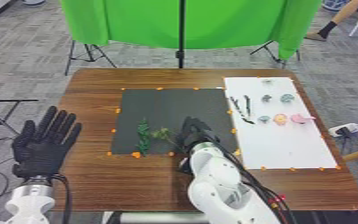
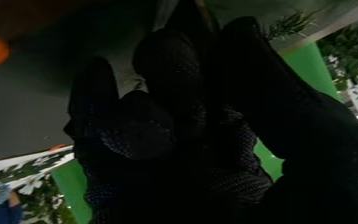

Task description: Arrange flowers

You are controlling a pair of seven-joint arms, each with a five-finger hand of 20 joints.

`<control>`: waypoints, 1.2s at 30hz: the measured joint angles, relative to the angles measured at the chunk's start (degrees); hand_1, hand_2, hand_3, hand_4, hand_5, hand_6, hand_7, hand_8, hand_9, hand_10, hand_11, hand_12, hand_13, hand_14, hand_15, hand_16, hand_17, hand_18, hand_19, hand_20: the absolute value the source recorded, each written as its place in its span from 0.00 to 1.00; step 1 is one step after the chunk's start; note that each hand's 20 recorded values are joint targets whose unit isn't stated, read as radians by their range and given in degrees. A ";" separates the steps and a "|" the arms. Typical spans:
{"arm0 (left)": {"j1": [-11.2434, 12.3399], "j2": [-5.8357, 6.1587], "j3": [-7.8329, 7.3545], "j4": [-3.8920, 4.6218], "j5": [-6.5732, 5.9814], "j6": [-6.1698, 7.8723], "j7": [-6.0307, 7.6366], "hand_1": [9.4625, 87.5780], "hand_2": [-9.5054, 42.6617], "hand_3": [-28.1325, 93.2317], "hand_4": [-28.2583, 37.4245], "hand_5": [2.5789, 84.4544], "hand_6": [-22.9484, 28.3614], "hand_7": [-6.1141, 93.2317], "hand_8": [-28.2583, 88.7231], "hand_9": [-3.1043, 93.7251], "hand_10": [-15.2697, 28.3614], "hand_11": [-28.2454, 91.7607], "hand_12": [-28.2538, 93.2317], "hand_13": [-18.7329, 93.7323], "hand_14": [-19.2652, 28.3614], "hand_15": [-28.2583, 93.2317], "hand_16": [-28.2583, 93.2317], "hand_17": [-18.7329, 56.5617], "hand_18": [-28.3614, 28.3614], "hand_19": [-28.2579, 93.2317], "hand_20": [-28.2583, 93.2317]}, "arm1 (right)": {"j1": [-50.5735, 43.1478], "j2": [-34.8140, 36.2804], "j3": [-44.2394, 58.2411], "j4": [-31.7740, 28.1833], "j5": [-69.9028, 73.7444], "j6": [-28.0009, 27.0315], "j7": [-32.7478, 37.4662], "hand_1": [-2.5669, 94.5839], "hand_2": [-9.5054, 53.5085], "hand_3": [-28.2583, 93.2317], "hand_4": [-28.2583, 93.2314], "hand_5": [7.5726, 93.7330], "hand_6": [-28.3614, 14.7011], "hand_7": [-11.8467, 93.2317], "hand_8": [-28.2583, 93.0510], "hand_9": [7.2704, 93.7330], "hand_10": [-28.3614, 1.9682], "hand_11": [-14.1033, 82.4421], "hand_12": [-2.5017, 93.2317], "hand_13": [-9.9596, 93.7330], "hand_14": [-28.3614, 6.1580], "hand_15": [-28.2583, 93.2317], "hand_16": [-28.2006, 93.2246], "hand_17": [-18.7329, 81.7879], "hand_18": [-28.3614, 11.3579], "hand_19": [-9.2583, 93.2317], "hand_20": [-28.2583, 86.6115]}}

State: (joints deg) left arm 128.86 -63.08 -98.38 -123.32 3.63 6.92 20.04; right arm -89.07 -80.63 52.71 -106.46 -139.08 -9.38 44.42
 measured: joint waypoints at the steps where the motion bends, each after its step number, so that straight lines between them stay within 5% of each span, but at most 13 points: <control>1: -0.26 0.10 0.17 0.14 -0.02 0.02 -0.16 0.24 0.39 0.88 0.00 0.53 0.62 0.15 0.16 0.46 0.70 0.37 0.30 0.45 0.73 0.46 0.17 0.16 0.75 0.53 0.32 | 0.08 -0.27 -0.28 0.14 -0.25 0.00 0.05 0.55 0.00 0.88 0.06 0.87 0.53 0.41 0.36 0.84 0.39 0.60 0.46 0.82 0.44 0.88 0.47 0.58 0.02 1.00 0.41; 14: -3.63 1.73 2.07 1.32 -0.05 0.26 -1.69 0.24 0.39 0.88 0.00 0.53 0.62 0.15 0.16 0.46 0.70 0.37 0.30 0.45 0.73 0.46 0.18 0.16 0.75 0.53 0.32 | 0.96 -3.05 -2.36 2.17 -0.63 1.70 1.26 0.55 0.00 0.88 0.05 0.86 0.54 0.42 0.36 0.84 0.39 0.61 0.46 0.83 0.45 0.88 0.46 0.59 0.02 1.00 0.42; 36: -3.98 1.96 2.13 1.46 -0.04 0.47 -1.85 0.25 0.39 0.88 0.00 0.53 0.62 0.15 0.16 0.46 0.70 0.37 0.30 0.45 0.73 0.46 0.18 0.16 0.75 0.53 0.32 | 0.66 -3.78 -2.19 1.37 2.33 1.80 2.75 0.48 0.00 0.87 0.03 0.81 0.50 0.36 0.30 0.78 0.31 0.68 0.36 0.80 0.43 0.88 0.46 0.57 0.01 1.00 0.41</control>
State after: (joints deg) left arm 124.88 -61.12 -96.25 -121.86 3.60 7.39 18.18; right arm -88.42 -84.42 50.51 -105.09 -136.75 -7.58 47.17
